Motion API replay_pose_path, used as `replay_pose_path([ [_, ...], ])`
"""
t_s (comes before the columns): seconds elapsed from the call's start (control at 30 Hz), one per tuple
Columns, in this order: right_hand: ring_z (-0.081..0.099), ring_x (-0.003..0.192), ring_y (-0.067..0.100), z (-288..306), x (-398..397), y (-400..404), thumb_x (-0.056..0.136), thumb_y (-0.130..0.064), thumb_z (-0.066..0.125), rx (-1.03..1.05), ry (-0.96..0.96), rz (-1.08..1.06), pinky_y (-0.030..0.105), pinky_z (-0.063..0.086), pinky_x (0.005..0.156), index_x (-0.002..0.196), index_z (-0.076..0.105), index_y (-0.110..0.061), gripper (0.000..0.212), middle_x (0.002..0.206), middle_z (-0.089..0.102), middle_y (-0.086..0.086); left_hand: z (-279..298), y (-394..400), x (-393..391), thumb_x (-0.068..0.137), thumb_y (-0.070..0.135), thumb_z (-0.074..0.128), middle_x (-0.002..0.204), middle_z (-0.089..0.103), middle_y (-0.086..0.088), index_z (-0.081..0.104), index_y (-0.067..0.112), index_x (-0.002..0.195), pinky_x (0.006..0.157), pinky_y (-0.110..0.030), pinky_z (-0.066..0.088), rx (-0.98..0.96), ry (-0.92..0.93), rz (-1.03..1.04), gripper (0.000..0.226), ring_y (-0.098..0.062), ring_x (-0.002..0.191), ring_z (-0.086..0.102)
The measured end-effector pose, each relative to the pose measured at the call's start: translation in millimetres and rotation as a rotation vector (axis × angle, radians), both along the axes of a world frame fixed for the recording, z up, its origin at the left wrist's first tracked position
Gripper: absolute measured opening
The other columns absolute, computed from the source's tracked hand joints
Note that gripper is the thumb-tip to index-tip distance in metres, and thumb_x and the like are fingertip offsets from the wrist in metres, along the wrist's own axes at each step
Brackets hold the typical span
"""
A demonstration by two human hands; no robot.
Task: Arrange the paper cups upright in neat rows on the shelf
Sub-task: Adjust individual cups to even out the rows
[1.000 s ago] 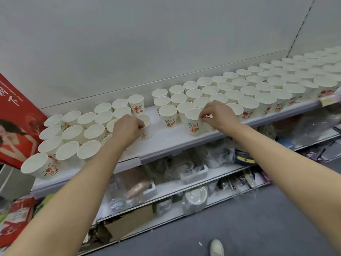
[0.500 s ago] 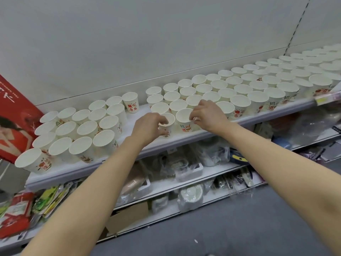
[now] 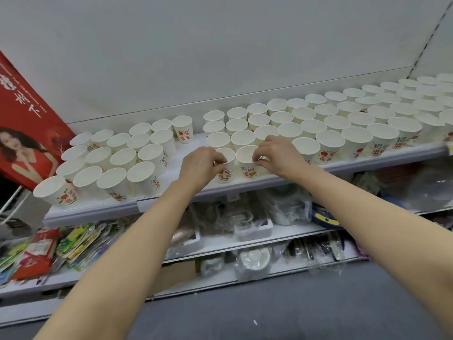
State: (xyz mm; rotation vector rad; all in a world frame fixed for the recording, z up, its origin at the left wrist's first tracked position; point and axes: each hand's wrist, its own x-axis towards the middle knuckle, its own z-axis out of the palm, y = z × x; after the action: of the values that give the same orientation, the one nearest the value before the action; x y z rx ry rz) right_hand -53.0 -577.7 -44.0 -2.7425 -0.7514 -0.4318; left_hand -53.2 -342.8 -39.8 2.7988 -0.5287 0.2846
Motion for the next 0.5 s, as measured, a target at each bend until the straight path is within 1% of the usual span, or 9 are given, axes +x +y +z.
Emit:
replay_pose_path([
  [0.13,0.053,0.089,0.022,-1,-1,-1,0.083,-0.023,0.069,0.006,-0.011,0.018,0.038,0.045,0.072,0.09,0.072,-0.019,0.008,0.087,0.07,-0.003,-1,-3,-4,0.088,0.039,0.068,0.098,0.069,0.008,0.073,0.028,0.104,0.068,-0.029,0.041,0.002,0.021,0.001,0.02,-0.013,0.089,0.057],
  [0.2,0.054,0.089,0.022,-1,-2,-2,0.082,-0.029,0.071,0.03,-0.024,0.045,0.04,0.046,0.073,0.095,0.073,-0.02,0.016,0.091,0.071,-0.003,-1,1,-8,0.085,0.043,0.07,0.103,0.067,0.01,0.071,0.029,0.11,0.07,-0.028,0.043,-0.024,0.035,-0.005,0.029,-0.01,0.086,0.057],
  [0.27,0.055,0.088,0.021,0,-3,-1,0.08,-0.034,0.073,0.058,-0.054,0.072,0.041,0.047,0.073,0.097,0.072,-0.02,0.022,0.093,0.071,-0.003,1,7,-11,0.083,0.048,0.07,0.105,0.065,0.014,0.069,0.031,0.111,0.069,-0.027,0.042,-0.045,0.019,-0.016,0.033,-0.006,0.081,0.057],
  [0.37,0.055,0.088,0.02,3,0,6,0.081,-0.033,0.073,0.094,-0.098,0.06,0.037,0.046,0.072,0.096,0.073,-0.021,0.019,0.092,0.071,-0.005,7,26,-9,0.086,0.045,0.068,0.104,0.065,0.016,0.07,0.033,0.11,0.068,-0.027,0.044,-0.049,-0.026,0.018,0.027,-0.004,0.08,0.057],
  [0.43,0.056,0.087,0.021,7,7,15,0.082,-0.03,0.072,0.103,-0.128,0.05,0.035,0.045,0.07,0.093,0.073,-0.021,0.015,0.089,0.071,-0.005,11,45,-1,0.089,0.04,0.067,0.103,0.066,0.014,0.07,0.032,0.109,0.07,-0.028,0.048,-0.042,-0.042,0.09,0.022,-0.005,0.08,0.057],
  [0.5,0.057,0.083,0.022,10,16,26,0.082,-0.027,0.072,0.104,-0.146,0.054,0.035,0.046,0.069,0.089,0.074,-0.019,0.011,0.085,0.072,-0.004,12,66,10,0.09,0.036,0.066,0.102,0.068,0.01,0.072,0.03,0.106,0.07,-0.029,0.048,-0.03,-0.069,0.177,0.018,-0.009,0.084,0.059],
])
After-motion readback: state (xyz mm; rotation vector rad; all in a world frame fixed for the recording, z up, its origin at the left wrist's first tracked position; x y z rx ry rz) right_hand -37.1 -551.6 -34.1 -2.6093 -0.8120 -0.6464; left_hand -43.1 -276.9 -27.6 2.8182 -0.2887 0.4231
